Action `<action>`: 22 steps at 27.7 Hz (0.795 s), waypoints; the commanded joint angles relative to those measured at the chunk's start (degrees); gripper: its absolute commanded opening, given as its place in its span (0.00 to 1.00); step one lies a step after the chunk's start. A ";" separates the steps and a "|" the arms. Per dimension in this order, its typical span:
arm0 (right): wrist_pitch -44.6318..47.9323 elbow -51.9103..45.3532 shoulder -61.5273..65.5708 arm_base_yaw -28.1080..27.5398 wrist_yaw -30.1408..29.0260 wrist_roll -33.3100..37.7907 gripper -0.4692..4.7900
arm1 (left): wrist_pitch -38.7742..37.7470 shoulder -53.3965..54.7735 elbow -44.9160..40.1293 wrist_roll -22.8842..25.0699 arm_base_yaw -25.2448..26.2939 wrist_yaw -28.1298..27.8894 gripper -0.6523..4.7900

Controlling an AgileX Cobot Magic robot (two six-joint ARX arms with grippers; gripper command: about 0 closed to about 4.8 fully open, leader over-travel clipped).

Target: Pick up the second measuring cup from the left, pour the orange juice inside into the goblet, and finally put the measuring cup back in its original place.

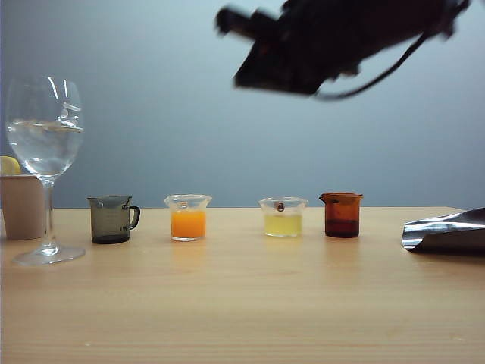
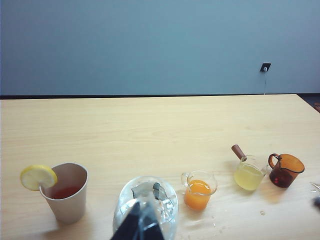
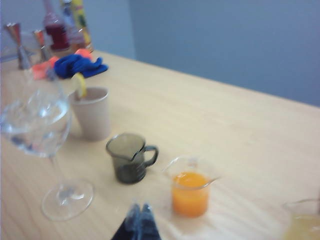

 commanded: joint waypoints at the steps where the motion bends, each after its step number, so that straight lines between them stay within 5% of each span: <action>1: 7.08 0.31 5.07 0.00 -0.98 0.52 0.08 | 0.63 -0.07 0.22 0.02 0.00 0.55 0.11; 5: 9.53 0.31 11.82 -0.33 -0.72 1.79 0.08 | -1.66 -0.04 0.22 0.07 -0.02 7.85 0.11; 13: 10.64 1.29 16.02 -0.26 -0.74 1.79 0.08 | -7.80 -0.04 0.22 2.71 -5.84 8.33 0.11; 16: 11.04 3.58 19.17 -0.26 -0.79 1.90 0.30 | -7.85 -0.04 0.22 2.86 -9.09 7.61 0.11; 19: 11.10 7.13 23.17 -0.24 -0.74 2.93 0.91 | -7.85 -0.04 0.22 2.86 -10.43 6.32 0.11; 22: 11.08 11.08 27.39 -0.44 -0.74 2.93 0.98 | -7.82 -0.07 0.22 2.84 -10.40 6.29 0.11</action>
